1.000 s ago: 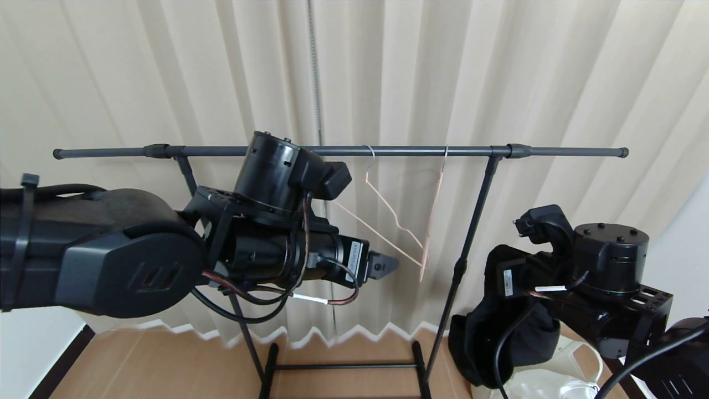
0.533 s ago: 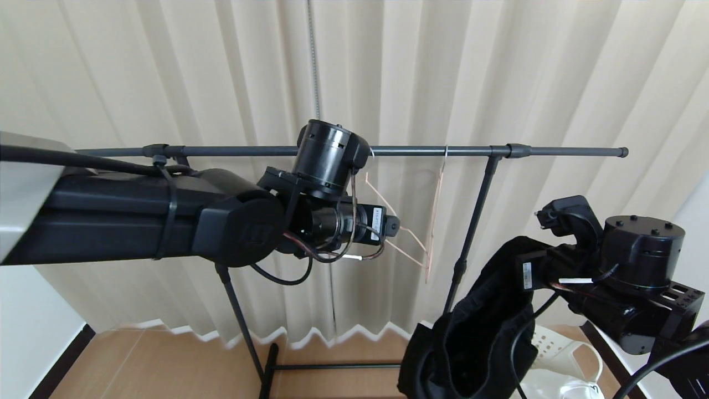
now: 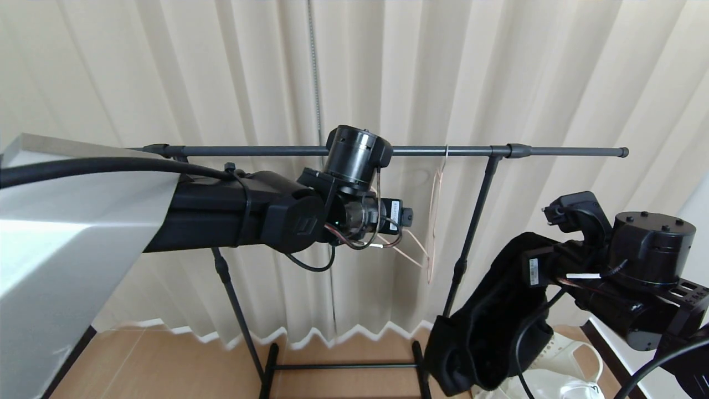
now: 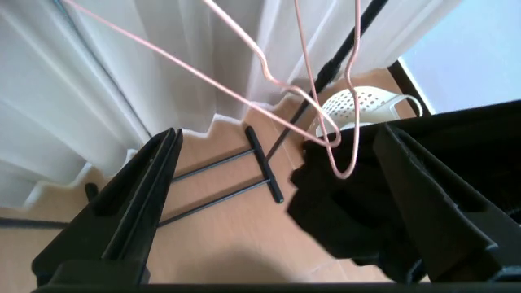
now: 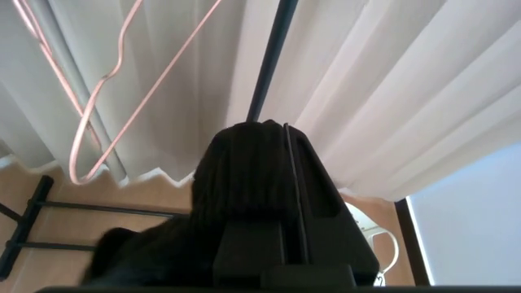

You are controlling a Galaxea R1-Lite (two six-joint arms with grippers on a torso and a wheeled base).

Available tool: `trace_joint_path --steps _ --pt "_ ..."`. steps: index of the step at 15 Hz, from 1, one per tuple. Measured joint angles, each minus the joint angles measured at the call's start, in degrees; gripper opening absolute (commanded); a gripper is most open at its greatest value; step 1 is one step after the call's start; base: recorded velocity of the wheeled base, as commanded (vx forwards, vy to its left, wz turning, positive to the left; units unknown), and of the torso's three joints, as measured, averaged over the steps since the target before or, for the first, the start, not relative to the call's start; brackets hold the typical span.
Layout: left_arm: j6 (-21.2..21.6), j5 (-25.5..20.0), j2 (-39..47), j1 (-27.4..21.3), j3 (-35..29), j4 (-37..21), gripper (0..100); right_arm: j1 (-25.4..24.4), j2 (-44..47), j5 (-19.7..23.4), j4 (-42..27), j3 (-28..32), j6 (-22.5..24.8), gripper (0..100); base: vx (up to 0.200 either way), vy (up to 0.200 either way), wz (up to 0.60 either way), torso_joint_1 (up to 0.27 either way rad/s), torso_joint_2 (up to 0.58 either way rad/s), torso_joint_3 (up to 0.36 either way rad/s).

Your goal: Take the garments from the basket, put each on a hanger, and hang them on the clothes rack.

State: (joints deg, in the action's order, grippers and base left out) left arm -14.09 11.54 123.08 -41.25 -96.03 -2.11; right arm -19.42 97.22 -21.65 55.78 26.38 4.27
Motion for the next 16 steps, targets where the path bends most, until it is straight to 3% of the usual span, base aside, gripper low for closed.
trace_joint_path --steps 4,11,16 --pt "0.16 1.58 3.5 -0.09 -5.02 -2.46 100 0.21 -0.11 0.01 0.11 -0.12 0.46 0 0.0 0.0 0.0 0.0 0.0 0.0" --pt "0.02 5.96 5.01 -1.07 -4.66 -2.54 100 0.21 -0.09 0.0 0.27 -0.28 0.57 0 0.0 0.0 0.0 0.0 0.0 0.0" --pt "-0.2 6.11 5.1 -1.16 -4.46 -2.45 100 0.18 -0.12 -0.11 0.32 -0.32 0.55 0 0.2 0.0 0.0 -0.005 0.0 0.001"
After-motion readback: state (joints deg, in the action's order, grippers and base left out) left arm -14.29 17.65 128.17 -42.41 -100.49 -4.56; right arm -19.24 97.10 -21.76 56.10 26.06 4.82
